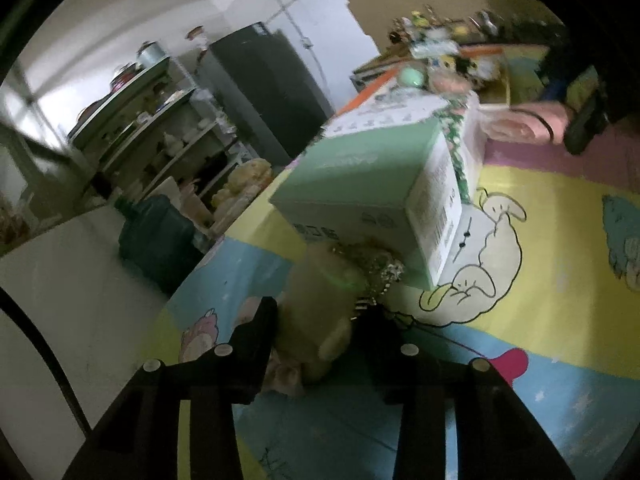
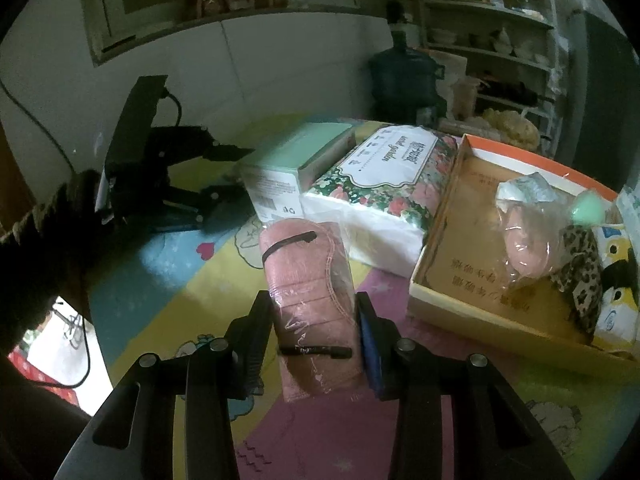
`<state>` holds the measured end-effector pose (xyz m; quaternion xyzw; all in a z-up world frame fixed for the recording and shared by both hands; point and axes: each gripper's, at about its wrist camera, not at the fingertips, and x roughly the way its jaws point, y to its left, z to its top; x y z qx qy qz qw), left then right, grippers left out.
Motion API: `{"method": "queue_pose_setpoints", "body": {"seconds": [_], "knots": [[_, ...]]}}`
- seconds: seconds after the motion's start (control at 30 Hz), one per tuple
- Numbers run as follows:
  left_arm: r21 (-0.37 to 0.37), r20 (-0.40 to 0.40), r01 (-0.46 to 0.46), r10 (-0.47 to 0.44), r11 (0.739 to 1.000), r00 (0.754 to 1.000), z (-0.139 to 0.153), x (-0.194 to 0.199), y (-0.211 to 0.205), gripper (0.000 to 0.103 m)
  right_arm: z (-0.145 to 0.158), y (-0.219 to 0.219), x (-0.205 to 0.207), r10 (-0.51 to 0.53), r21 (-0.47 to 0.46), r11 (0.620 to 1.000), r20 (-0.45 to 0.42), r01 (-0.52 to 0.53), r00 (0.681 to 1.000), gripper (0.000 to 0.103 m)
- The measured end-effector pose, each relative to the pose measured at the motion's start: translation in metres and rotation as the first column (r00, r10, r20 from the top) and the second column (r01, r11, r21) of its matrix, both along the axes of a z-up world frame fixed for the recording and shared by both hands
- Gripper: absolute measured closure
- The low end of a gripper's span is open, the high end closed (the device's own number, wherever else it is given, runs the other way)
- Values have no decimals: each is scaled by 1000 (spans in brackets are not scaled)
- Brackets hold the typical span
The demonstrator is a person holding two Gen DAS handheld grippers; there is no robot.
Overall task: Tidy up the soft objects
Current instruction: 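Grasp the pink wrapped pack with the right tool while the left tool grasps the plush toy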
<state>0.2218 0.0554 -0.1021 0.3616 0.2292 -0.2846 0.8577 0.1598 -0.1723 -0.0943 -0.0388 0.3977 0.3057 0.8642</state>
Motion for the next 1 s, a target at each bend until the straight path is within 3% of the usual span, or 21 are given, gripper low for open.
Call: {"method": "queue_pose_setpoints", "body": {"seconds": [0.2, 0.47, 0.63, 0.77, 0.93, 1.0], "knots": [[-100, -15, -79, 78, 992, 997, 15, -8, 15, 64, 4, -3, -6, -12, 36, 999, 6, 12, 1000, 61], [-249, -56, -189, 181, 950, 982, 50, -42, 19, 64, 16, -2, -25, -44, 70, 997, 49, 40, 998, 61], [-327, -71, -235, 224, 915, 972, 68, -67, 8, 64, 25, -1, -37, -61, 76, 996, 74, 56, 995, 61], [-399, -111, -279, 256, 873, 960, 79, -81, 2, 64, 33, -5, -47, -81, 79, 994, 101, 73, 992, 61], [-456, -161, -347, 307, 820, 938, 86, -92, -11, 64, 41, -11, -56, -127, 73, 990, 124, 118, 984, 61], [-456, -163, -367, 330, 811, 930, 86, -97, -20, 64, 43, -14, -58, -150, 70, 987, 128, 142, 980, 61]]}}
